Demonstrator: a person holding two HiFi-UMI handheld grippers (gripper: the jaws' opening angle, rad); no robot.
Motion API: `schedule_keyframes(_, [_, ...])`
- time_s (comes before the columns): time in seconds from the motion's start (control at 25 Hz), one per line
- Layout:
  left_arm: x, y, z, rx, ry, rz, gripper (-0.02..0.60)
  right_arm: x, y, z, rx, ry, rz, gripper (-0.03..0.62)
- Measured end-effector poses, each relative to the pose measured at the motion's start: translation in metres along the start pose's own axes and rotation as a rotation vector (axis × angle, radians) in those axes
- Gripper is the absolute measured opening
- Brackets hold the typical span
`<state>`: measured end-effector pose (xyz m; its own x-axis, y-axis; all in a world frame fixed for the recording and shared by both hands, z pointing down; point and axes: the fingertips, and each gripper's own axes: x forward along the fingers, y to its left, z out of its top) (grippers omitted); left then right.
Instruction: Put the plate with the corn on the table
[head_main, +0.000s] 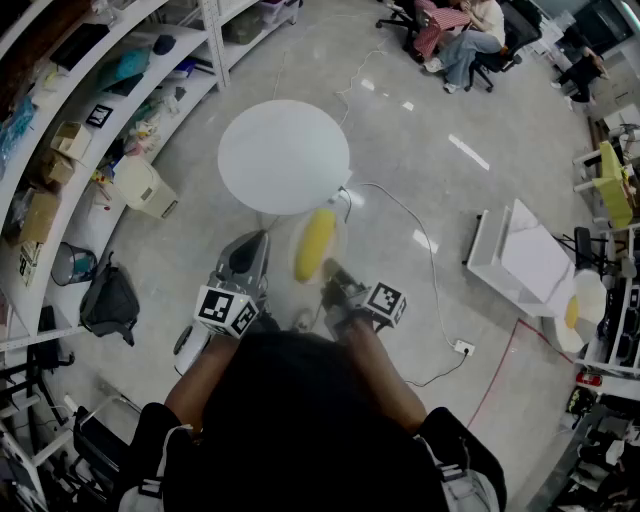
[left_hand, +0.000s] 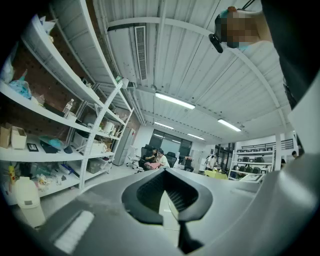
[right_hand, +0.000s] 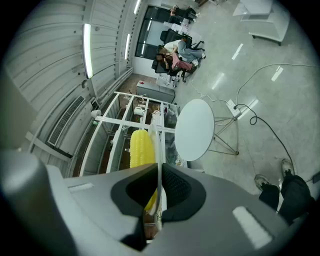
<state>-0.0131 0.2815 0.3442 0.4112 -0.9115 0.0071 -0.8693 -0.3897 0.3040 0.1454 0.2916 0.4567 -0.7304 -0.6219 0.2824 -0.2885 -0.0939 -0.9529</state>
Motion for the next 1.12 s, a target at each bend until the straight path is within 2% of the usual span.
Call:
schedule_keyframes(0.28, [-0.002,0.001,0.002,0.000,-0.004,-0.003,0.002,-0.001,0.001,-0.003,0.006,-0.004,-0.021,0.029])
schedule_keyframes(0.44, [-0.003,0.001,0.003,-0.001,-0.006,-0.006,0.002,0.000,0.003,-0.004,-0.005,-0.003,-0.004,0.029])
schedule_keyframes(0.6, [-0.003,0.000,0.002,0.001,-0.008,-0.007,0.002,-0.003,0.001,-0.006,0.004,-0.006,-0.052,0.029])
schedule_keyframes(0.92, [-0.007,0.004,0.003,-0.002,-0.007,-0.006,0.002,0.004,0.008,-0.009,0.003,0.004,0.006,0.028])
schedule_keyframes(1.12, [-0.009,0.012,0.002,-0.013,-0.006,-0.012,0.002,0.004,0.001,-0.013,0.013,-0.005,-0.042,0.029])
